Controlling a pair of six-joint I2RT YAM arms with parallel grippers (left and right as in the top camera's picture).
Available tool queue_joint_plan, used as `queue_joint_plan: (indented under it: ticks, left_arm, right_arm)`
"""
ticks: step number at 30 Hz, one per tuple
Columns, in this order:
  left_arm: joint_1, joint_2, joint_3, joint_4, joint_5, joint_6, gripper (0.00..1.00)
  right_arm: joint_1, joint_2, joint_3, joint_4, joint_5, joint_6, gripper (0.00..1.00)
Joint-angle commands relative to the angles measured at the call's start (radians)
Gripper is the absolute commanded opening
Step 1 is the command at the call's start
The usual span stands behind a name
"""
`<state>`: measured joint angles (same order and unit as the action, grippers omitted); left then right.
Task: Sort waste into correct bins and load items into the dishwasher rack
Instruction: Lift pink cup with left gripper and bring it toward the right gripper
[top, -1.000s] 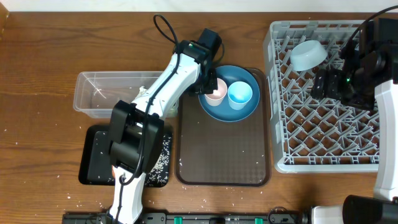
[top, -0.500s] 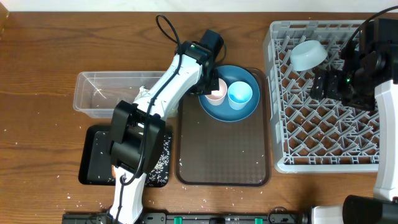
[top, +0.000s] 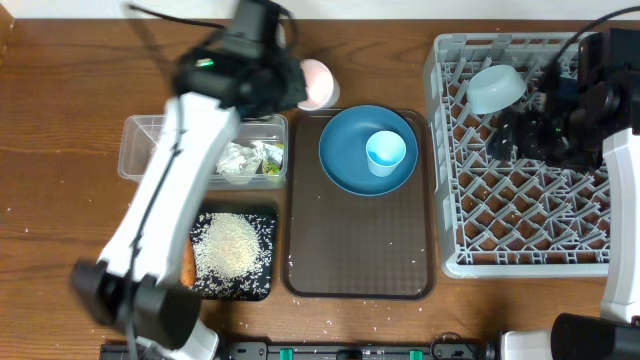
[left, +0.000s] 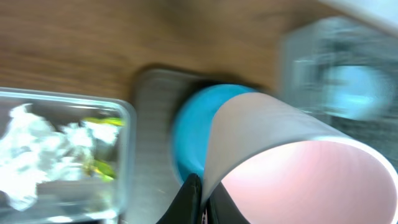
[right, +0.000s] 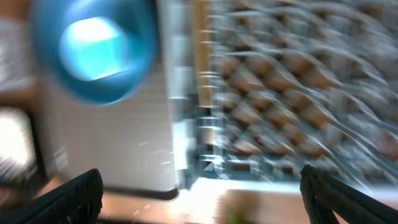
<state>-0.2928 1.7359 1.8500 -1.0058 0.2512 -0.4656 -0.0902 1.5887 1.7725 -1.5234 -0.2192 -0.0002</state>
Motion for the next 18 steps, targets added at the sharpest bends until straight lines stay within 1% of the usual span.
queue_joint_plan:
  ticks: [1,2,4,6,8,11,18]
  left_arm:
    - [0.098,-0.072,0.015,-0.019,0.486,0.075,0.06]
    - [0.127,-0.081,0.015,-0.019,0.611,0.085,0.06]
    - [0.169,-0.085,0.015,-0.018,0.822,0.101,0.06]
    - [0.191,-0.082,0.014,-0.018,0.988,0.127,0.07]
    - [0.193,-0.081,0.014,-0.018,1.102,0.142,0.06]
    - [0.175,-0.081,0.014,-0.018,1.172,0.144,0.06]
    - [0.090,-0.081,0.014,-0.016,1.173,0.144,0.06]
  right_arm:
    - [0.005,0.001,0.006,-0.021,-0.516,-0.430,0.99]
    - [0.006,0.001,0.006,-0.046,-0.643,-0.550,0.99]
    - [0.005,0.001,0.006,-0.096,-0.827,-0.738,0.99]
    - [0.006,0.001,0.006,-0.120,-0.941,-0.833,0.99]
    - [0.006,0.001,0.006,-0.114,-1.003,-0.855,0.99]
    - [0.007,0.001,0.006,-0.108,-1.069,-0.879,0.99]
    - [0.018,0.001,0.006,-0.108,-1.171,-0.915,0.99]
